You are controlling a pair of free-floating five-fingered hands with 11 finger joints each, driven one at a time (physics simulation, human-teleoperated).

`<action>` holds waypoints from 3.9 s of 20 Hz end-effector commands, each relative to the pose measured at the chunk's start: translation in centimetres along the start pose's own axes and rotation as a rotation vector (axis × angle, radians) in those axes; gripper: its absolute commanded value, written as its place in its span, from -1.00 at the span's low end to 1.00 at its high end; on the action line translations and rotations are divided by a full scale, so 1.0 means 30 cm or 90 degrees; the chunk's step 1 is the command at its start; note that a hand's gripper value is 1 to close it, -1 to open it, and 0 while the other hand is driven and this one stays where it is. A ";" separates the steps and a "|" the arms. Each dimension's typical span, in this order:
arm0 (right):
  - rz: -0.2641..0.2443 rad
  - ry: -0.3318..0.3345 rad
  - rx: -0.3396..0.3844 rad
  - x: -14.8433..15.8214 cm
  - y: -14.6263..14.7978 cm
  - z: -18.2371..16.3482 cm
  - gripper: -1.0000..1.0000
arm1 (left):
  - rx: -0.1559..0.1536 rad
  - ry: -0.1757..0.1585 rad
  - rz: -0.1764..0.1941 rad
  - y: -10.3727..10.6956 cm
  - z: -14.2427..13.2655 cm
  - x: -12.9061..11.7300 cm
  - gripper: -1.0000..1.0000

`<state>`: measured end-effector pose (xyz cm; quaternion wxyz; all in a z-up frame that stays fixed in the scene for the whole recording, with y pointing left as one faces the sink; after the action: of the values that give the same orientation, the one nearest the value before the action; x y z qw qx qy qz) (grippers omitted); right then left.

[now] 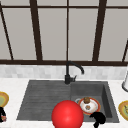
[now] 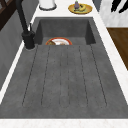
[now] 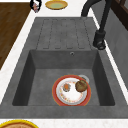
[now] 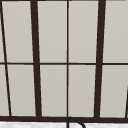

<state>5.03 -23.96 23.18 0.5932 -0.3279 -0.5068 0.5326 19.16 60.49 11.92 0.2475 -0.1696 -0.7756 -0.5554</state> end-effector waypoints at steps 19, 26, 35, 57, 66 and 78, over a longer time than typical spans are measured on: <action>0.000 0.000 0.000 0.000 0.000 0.000 0.00 | -0.030 0.007 0.003 0.203 -0.381 0.166 1.00; 0.000 0.000 0.000 0.000 0.000 0.000 0.00 | -0.026 0.025 -0.002 0.229 -0.544 0.224 1.00; 0.000 0.000 0.000 0.000 0.000 0.000 0.00 | -0.024 0.027 -0.002 0.216 -0.761 0.286 1.00; 0.000 0.000 0.000 0.000 0.000 0.000 0.00 | -0.027 0.032 -0.010 0.156 -1.328 0.393 1.00; 0.000 0.000 0.000 0.000 0.000 0.000 0.00 | -0.029 0.032 -0.018 0.118 -1.567 0.426 1.00; 0.000 0.000 0.000 0.000 0.000 0.000 0.00 | -0.033 0.033 -0.033 0.047 -1.880 0.453 1.00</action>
<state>5.03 -23.96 23.18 0.5932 -0.3279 -0.5068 0.5326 19.77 9.72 35.18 0.2615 -0.1551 -0.7596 -0.5749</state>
